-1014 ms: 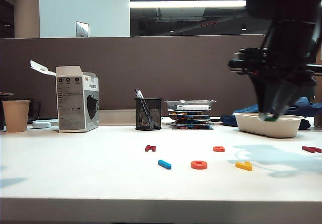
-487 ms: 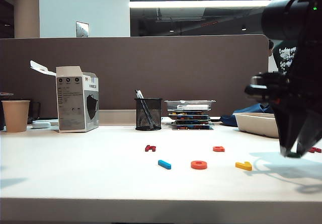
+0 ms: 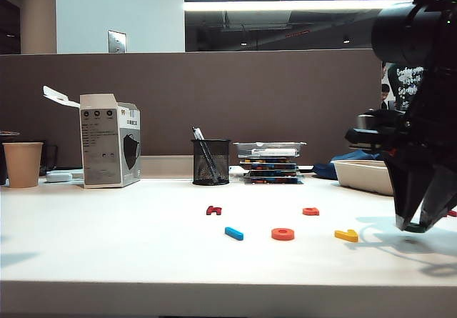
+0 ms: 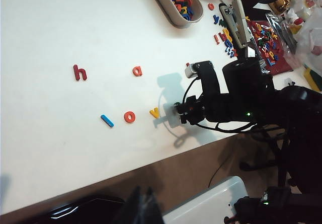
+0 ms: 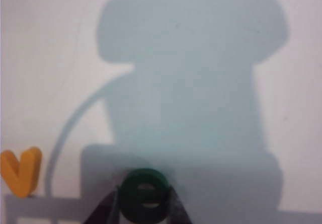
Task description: Select the appropriate letters from the row of letter magnets placed on the table to arrange into the word "love".
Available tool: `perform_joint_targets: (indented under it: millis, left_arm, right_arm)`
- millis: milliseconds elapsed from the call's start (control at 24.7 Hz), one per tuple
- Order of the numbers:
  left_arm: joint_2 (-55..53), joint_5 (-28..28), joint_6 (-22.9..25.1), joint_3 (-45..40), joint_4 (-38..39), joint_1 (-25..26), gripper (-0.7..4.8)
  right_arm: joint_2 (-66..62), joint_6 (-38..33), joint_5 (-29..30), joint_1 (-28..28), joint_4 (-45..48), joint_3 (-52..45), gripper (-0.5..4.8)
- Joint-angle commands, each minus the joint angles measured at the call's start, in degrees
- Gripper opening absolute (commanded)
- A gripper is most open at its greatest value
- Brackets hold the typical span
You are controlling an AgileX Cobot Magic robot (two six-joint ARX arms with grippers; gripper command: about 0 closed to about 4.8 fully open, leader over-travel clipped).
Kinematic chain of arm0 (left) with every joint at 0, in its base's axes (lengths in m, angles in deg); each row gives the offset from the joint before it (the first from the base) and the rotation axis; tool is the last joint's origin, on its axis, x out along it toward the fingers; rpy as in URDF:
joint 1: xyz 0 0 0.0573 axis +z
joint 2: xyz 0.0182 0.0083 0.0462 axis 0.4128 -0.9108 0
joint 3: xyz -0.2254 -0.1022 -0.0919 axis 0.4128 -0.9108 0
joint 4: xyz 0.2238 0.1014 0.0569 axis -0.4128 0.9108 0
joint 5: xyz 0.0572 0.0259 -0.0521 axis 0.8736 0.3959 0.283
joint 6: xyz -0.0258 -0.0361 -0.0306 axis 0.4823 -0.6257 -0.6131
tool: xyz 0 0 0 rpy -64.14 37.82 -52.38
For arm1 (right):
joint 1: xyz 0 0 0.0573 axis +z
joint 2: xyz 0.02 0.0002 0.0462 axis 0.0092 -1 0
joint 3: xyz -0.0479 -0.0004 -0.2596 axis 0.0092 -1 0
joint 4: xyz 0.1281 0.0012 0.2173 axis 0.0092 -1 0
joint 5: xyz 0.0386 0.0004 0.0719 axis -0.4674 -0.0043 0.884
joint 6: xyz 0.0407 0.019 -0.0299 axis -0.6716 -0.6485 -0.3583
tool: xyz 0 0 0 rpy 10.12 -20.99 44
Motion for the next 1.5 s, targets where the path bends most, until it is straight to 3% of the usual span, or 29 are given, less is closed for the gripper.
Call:
perform_joint_targets:
  millis: [41,770,851,1095,1216,1500]
  left_arm:
    - [0.15,-0.24,0.26,0.22,-0.13,0.02,-0.05]
    - [0.15,-0.26,0.26,0.22,-0.13,0.02,-0.05]
    - [0.15,-0.37,0.26,0.22,-0.13,0.02,-0.05]
    - [0.15,-0.44,0.26,0.22,-0.11,0.02,-0.05]
    - [0.15,-0.44,0.26,0.22,-0.11,0.02,-0.05]
    - [0.15,-0.42,0.26,0.22,-0.17,0.02,-0.05]
  right_arm:
    - [0.24,-3.17,0.07,0.11,-0.28,-0.44,0.94]
    - [0.24,-5.18,0.04,0.11,0.22,-0.5,0.95]
    - [0.24,-5.18,0.04,0.11,0.24,-0.5,1.17]
    - [0.26,-5.18,0.07,0.11,0.61,-0.44,1.2]
    - [0.28,-5.18,0.07,0.11,0.68,-0.39,1.6]
    - [0.35,-3.08,-0.68,-0.02,-1.49,6.62,1.49]
